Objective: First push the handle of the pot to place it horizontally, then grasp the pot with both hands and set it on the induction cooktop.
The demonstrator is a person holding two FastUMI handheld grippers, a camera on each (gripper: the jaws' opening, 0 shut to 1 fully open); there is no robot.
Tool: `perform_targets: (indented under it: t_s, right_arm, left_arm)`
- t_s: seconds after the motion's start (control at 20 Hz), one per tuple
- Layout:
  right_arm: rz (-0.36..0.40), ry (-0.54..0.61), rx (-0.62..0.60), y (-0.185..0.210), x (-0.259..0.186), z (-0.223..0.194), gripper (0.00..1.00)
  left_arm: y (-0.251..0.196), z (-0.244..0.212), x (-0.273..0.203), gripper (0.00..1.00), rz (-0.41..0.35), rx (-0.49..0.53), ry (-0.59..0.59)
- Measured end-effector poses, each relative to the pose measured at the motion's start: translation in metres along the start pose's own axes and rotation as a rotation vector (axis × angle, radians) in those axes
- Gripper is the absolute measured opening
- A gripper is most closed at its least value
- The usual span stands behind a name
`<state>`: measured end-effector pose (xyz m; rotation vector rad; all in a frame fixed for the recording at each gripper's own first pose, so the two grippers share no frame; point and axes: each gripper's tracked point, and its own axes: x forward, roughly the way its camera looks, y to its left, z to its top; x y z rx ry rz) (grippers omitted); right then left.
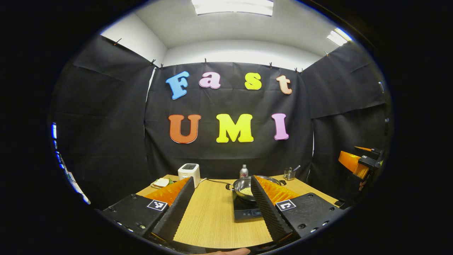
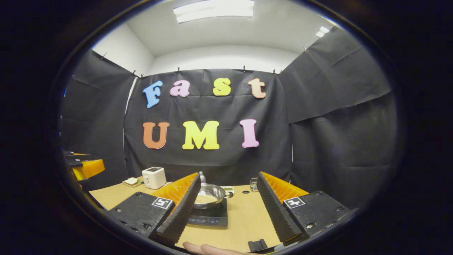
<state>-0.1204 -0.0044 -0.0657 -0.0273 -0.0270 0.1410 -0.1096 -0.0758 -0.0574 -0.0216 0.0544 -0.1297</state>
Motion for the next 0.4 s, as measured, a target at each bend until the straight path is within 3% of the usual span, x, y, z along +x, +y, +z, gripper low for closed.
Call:
perform_targets:
  t_s: [0.4]
  right_arm:
    - [0.006,0.000,-0.003,-0.0014,-0.0031,-0.0010,0.96]
  left_arm:
    - [-0.0010,-0.0042,-0.0014,0.95,0.003,0.003,0.012]
